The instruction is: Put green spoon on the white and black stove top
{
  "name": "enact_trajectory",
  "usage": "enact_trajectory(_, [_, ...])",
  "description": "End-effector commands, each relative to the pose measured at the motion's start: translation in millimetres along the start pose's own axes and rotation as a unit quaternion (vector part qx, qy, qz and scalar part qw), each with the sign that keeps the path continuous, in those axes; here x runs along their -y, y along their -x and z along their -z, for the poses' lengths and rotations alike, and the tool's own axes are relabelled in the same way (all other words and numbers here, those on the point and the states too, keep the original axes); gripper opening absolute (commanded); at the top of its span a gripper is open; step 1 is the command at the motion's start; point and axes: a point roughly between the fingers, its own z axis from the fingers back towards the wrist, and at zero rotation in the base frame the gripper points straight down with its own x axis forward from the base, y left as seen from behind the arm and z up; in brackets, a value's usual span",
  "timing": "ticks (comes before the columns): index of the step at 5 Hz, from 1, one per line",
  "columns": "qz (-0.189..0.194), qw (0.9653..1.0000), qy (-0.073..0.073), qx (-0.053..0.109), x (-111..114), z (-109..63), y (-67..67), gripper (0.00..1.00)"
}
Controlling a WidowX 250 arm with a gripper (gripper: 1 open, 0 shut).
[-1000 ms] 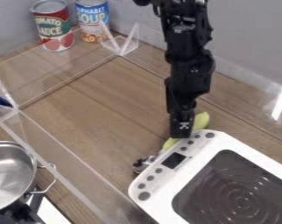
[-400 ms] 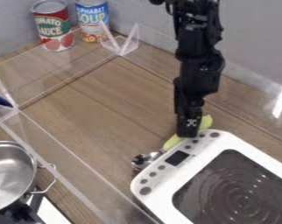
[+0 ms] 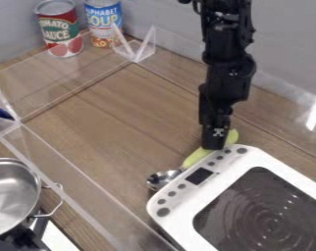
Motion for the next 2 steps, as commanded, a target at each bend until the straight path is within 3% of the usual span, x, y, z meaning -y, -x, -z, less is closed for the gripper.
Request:
enact_trajectory(1, [-0.011, 0.9997, -0.016, 0.012, -2.5, -11.3, -3.1, 1.00])
enact_trajectory(2, [-0.027, 0.9995, -0.015, 0.013, 0.0, -12.4, -0.4, 1.00])
